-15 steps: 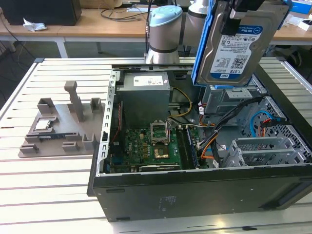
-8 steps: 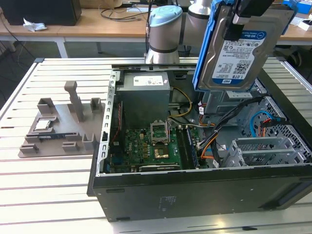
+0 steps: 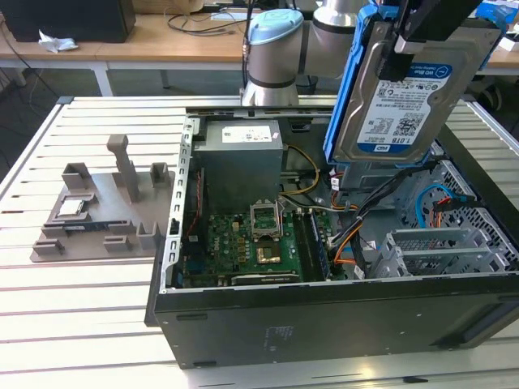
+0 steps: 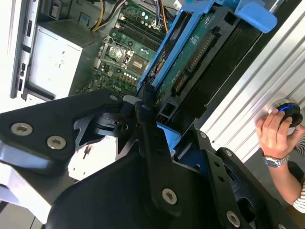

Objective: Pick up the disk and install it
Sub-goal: 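Pick up the disk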

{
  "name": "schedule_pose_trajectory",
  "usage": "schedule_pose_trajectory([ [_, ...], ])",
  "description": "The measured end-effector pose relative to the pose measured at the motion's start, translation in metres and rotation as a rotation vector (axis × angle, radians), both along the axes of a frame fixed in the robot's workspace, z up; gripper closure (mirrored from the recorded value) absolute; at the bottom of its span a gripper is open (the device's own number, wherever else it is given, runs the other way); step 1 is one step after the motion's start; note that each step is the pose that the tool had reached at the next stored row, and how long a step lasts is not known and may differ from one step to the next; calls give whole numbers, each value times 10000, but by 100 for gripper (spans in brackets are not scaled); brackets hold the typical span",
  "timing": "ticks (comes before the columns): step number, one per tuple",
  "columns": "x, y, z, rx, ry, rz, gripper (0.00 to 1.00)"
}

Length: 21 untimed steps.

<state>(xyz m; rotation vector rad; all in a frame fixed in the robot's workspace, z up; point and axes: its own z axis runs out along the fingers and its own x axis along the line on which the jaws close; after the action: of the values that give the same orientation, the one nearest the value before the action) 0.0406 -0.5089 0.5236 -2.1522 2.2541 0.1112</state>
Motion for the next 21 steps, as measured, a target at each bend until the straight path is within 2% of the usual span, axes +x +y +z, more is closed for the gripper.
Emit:
schedule_pose_trajectory([
  [2, 0, -47, -6, 0, 0, 0, 63],
  [8, 0, -147, -19, 0, 0, 1, 63],
  [11, 0, -222, -30, 0, 0, 0, 63],
  [13, 0, -249, -34, 1, 0, 0, 63],
  [14, 0, -341, -49, 0, 0, 0, 63],
  [15, 0, -389, -57, 1, 0, 0, 63],
  [21, 0, -491, -78, 1, 0, 0, 63],
])
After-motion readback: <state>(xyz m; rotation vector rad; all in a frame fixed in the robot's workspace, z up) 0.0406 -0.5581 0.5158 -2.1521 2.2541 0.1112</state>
